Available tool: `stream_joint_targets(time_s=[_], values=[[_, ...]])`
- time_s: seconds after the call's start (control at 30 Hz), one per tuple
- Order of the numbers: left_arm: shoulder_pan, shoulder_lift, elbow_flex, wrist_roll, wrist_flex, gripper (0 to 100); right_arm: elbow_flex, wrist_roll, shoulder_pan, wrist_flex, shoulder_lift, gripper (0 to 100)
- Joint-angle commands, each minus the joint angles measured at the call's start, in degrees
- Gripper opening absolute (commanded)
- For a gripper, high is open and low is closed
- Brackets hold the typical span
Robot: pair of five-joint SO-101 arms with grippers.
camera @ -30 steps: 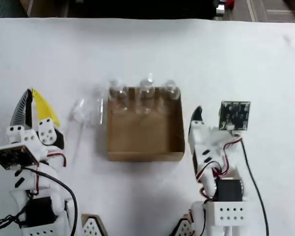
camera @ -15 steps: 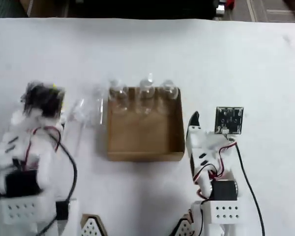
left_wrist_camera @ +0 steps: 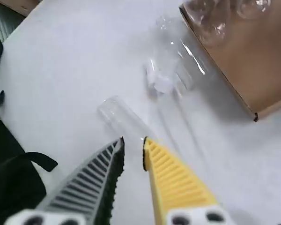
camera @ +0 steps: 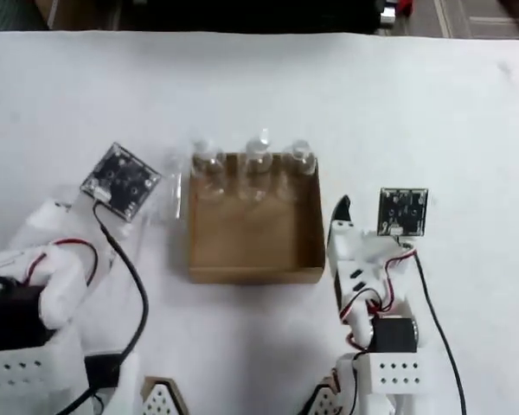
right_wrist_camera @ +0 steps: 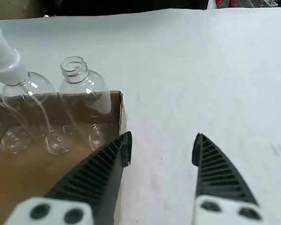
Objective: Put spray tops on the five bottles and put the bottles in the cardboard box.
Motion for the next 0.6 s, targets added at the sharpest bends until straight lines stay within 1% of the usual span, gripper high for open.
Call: stream_joint_targets(time_s=[0.0, 0.17, 0.37, 0.57], values=[[0.9, -0.1, 0.9, -2.7, 0.4, 8, 0.3, 0.0, 0.3, -1.3, -0.8, 19.0], [0.7, 0.0, 4.0, -4.2, -0.1, 8, 0.5, 0.0, 0.0, -1.4, -1.0, 19.0], [0.9, 0.0, 9.7, -3.6, -5.5, 8, 0.5, 0.0, 0.0, -1.4, -1.0, 19.0], [1.0, -0.1, 10.5, 2.9, -9.0, 8, 0.5, 0.1, 0.0, -1.4, -1.0, 19.0]])
